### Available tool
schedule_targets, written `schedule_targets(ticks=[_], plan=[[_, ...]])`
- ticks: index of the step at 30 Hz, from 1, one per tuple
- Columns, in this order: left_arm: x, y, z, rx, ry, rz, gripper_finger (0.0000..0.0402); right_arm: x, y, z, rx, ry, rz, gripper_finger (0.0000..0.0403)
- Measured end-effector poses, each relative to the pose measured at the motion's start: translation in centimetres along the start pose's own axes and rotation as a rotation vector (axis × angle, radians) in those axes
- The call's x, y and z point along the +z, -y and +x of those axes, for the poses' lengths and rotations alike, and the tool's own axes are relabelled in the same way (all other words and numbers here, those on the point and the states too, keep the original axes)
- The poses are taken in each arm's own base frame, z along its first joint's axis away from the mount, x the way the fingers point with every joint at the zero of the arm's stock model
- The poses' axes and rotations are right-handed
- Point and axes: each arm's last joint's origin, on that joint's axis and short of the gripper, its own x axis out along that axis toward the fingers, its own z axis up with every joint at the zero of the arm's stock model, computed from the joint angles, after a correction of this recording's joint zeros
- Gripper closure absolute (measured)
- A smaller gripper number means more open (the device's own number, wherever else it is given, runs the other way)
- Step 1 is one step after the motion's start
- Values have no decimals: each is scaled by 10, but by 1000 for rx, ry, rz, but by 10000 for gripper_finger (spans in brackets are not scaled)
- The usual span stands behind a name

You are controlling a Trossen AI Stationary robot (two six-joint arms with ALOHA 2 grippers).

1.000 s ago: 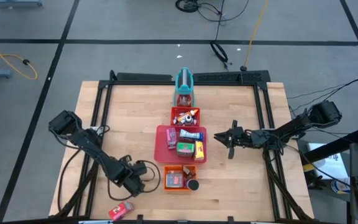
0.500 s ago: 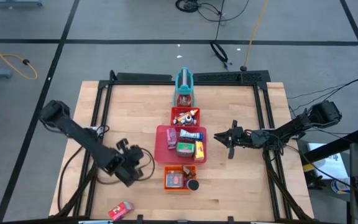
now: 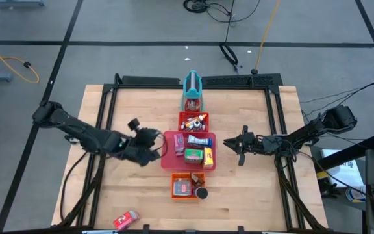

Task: Pick & Place Kitchen Items
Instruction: Put the small red food coloring bottle into the red bin

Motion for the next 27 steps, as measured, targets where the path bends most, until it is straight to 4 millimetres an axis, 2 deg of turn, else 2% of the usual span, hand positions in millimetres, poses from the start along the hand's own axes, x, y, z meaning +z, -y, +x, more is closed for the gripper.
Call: schedule_targets(ticks=[4,9,17,27], plan=[[16,-6,21,-12,56,35,376,0,0,0,0,0,0,355],[32,-23,44,-16,79,34,373,0,0,0,0,-1,0,355],[55,-46,78,-156,157,10,372,0,0,0,-1,-4,-3,355],[66,-49,124,-260,261,-17,377,-1,0,0,-1,-4,-5,355]])
